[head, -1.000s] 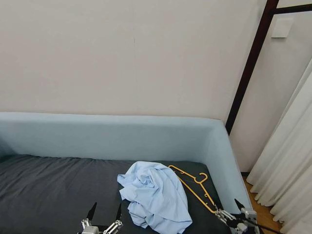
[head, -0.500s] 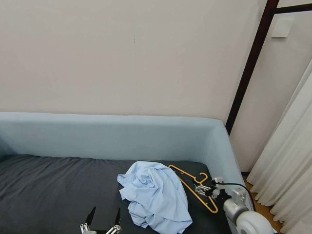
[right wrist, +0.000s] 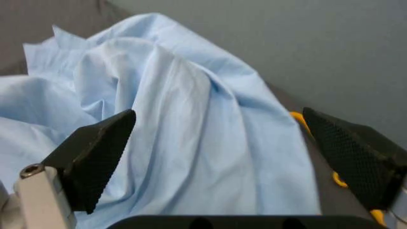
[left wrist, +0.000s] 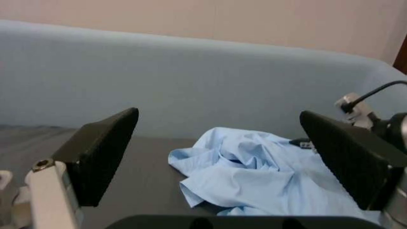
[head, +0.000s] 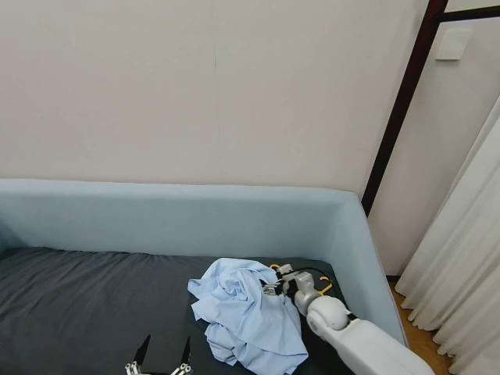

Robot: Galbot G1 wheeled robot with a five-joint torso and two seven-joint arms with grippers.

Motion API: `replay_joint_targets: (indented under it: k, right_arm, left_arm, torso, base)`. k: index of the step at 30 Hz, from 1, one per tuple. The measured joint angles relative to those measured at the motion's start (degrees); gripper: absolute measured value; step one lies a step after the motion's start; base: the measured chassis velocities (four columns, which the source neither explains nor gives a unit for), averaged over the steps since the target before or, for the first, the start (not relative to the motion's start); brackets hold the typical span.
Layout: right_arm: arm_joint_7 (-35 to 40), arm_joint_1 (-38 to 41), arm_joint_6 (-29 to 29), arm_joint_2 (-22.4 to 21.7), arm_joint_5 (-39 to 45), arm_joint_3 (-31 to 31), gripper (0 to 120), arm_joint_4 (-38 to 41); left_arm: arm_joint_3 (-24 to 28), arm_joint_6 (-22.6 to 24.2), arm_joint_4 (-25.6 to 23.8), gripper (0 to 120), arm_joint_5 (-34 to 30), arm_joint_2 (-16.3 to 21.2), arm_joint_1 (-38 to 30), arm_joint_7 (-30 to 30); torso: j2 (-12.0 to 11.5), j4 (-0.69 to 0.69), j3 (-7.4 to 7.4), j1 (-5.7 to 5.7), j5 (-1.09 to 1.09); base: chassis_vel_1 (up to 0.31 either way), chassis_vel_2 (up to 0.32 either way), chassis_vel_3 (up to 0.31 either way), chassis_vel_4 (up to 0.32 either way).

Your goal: Pick up the clothes from the sofa and hang them on the clothes hanger.

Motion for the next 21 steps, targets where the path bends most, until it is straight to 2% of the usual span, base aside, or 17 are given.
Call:
replay_joint_targets:
  k: [3, 4, 7, 11, 17, 21]
  right_arm:
    - [-1.56, 2.73, 2.78, 5.95, -2.91, -1.86, 100, -9.4]
    - [-1.56, 2.73, 2.78, 5.95, -2.91, -1.86, 100, -9.4]
    - [-2.46, 4.37, 5.53, 10.71, -3.52, -2.13, 100, -15.72]
    - [-3.34, 4.94, 6.94, 12.89, -3.67, -2.14, 98, -18.53]
    - [-3.84, 5.06, 8.24, 15.32, -5.67, -2.14, 75, -21.96]
    - [-4.03, 5.06, 8.66, 16.02, -6.84, -1.97, 66, -23.66]
  left_arm:
    - [-0.56, -0.14, -0.18, 100, 0.0, -0.23, 0.26, -0.07]
    - [-0.56, -0.14, -0.18, 100, 0.0, -0.23, 0.26, -0.07]
    - [-0.69, -0.2, -0.37, 100, 0.36, -0.66, 0.57, -0.09]
    - [-1.11, -0.21, -0.61, 100, 0.36, -1.03, 0.23, -0.25]
    - [-1.33, -0.16, -0.92, 100, -0.19, -1.04, 0.08, -0.45]
    - [-1.3, -0.21, -0.77, 100, -0.19, -1.24, 0.1, -0.49]
  torso:
    - [0.0, -0.01, 0.0, -0.01, 0.0]
    - [0.0, -0.01, 0.0, -0.01, 0.0]
    - [0.0, 0.02, 0.0, -0.01, 0.0]
    - [0.01, 0.0, -0.01, -0.01, 0.0]
    - [0.01, 0.0, -0.01, -0.01, 0.01]
    - [0.01, 0.0, -0.01, -0.01, 0.01]
  base:
    - [0.0, 0.0, 0.0, 0.0]
    - [0.0, 0.0, 0.0, 0.0]
    - [0.0, 0.0, 0.0, 0.0]
    - [0.0, 0.0, 0.0, 0.0]
    - [0.0, 0.0, 0.0, 0.0]
    - [0.0, 0.0, 0.0, 0.0]
